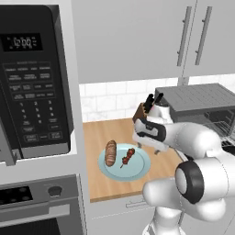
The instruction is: Pick up the kebab skewer and baguette bread, and place them inside the toaster oven. Close the toaster oven door and start by setting the timer.
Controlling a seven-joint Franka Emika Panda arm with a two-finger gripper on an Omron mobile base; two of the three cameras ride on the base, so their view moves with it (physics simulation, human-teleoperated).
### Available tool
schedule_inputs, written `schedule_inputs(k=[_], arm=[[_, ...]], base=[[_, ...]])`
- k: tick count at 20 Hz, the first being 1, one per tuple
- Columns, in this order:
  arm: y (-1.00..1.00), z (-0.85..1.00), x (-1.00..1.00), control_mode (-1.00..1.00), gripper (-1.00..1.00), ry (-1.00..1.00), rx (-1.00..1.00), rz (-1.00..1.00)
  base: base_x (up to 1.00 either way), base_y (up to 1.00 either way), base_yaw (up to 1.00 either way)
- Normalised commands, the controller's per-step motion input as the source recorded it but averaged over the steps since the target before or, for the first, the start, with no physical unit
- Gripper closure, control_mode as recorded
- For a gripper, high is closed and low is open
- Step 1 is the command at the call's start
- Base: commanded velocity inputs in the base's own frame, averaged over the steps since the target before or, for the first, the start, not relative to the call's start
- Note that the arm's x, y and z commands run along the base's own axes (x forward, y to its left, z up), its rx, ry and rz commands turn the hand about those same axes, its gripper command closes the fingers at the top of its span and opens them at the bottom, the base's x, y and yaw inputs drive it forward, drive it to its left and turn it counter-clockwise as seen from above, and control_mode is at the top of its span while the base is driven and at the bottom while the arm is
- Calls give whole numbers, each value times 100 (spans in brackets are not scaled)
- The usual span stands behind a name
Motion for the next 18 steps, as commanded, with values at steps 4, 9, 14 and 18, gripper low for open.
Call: schedule_inputs(k=[4,9,14,18], arm=[[81,0,43,-100,-100,9,-2,-7],[35,0,40,-100,-100,7,0,-2],[0,-36,19,-100,-100,6,0,-1],[0,-51,9,-100,-100,4,0,0]], base=[[0,0,0],[0,0,0],[0,0,0],[0,0,0]])
